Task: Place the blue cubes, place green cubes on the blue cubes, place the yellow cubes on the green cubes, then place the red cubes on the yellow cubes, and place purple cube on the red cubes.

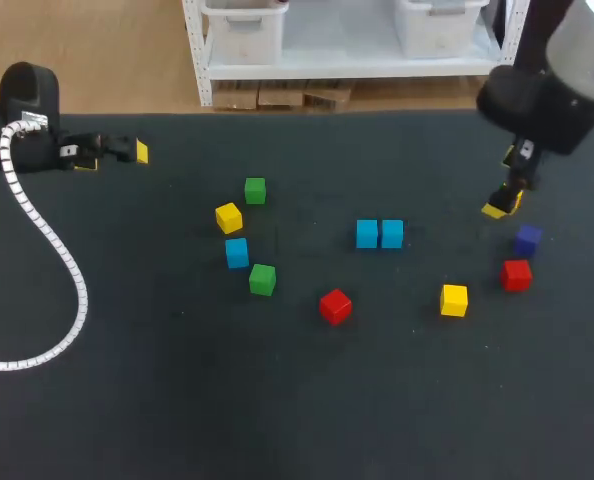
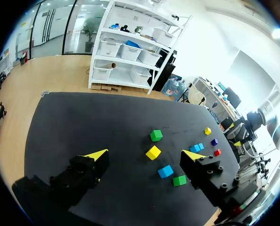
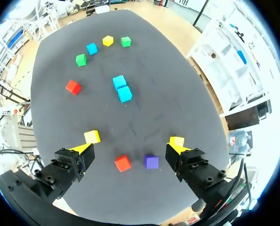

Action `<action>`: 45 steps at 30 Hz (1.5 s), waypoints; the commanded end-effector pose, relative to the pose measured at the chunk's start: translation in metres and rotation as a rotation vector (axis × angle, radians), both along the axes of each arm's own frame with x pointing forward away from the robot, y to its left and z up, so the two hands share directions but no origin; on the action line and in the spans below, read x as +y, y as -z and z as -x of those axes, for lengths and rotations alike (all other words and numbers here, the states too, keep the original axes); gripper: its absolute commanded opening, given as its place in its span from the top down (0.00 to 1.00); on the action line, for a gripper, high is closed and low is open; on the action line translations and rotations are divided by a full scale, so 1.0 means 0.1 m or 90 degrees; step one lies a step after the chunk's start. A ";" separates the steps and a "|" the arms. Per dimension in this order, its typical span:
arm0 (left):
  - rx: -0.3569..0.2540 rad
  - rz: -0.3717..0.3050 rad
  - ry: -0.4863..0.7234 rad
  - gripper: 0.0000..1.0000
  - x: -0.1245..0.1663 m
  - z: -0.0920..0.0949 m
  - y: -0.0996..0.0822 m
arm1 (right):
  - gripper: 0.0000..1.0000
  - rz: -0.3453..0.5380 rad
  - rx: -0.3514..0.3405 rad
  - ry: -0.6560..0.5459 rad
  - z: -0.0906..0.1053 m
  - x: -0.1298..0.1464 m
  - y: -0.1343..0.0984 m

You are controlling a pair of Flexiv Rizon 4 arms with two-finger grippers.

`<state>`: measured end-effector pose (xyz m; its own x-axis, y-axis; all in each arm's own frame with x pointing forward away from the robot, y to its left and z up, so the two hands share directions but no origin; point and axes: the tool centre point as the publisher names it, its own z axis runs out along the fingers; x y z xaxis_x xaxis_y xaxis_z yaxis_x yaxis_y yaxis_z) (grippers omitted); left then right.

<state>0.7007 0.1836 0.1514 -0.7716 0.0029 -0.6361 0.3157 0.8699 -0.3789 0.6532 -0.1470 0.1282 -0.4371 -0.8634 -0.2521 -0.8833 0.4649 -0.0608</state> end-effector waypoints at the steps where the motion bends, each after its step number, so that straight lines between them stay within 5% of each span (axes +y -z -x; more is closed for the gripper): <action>1: -0.003 0.003 0.001 0.00 0.01 0.01 0.01 | 0.00 0.006 -0.091 0.025 0.15 -0.11 -0.03; 34: -0.003 0.003 0.001 0.00 0.01 0.01 0.01 | 0.00 -0.008 -0.084 0.044 0.33 -0.31 -0.06; 42: -0.003 0.003 0.001 0.00 0.01 0.01 0.01 | 0.00 -0.185 -0.111 0.068 0.21 -0.15 -0.07; 45: -0.003 0.003 0.001 0.00 0.01 0.01 0.01 | 0.00 -0.212 -0.129 0.069 0.16 -0.09 -0.09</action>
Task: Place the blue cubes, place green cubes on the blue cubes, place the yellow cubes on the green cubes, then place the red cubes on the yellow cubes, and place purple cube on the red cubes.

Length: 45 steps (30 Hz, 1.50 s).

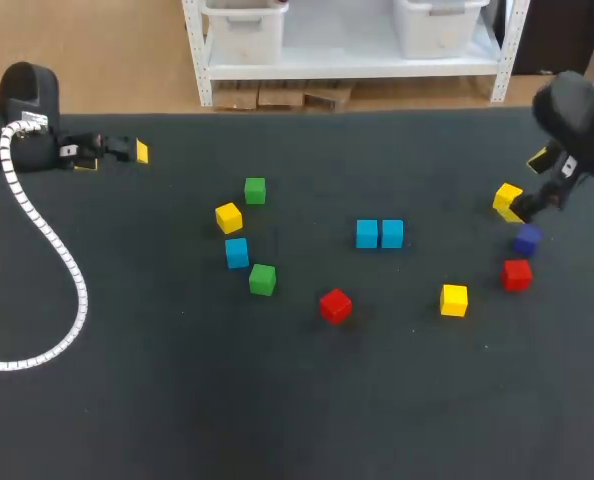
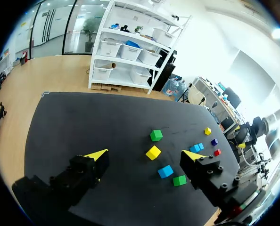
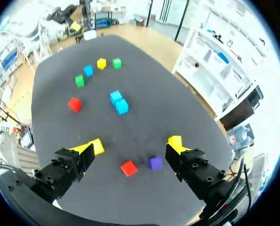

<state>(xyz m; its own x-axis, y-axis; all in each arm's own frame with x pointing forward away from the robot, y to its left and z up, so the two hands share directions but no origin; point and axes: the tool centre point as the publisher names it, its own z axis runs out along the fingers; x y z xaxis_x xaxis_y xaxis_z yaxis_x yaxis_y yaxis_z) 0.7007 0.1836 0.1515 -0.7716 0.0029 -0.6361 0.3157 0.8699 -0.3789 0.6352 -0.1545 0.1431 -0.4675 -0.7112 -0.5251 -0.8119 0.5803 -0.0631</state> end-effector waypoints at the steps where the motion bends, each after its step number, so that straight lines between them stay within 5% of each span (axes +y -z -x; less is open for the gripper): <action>1: -0.003 0.003 0.001 0.00 0.01 0.01 0.01 | 0.00 -0.057 -0.036 -0.004 -0.04 -0.01 0.05; 11: -0.003 0.003 0.001 0.00 0.01 0.01 0.01 | 0.00 -0.081 -0.064 0.010 -0.18 0.03 -0.10; 45: -0.003 0.003 0.001 0.00 0.01 0.01 0.01 | 0.00 -0.084 -0.059 0.014 -0.18 0.02 -0.10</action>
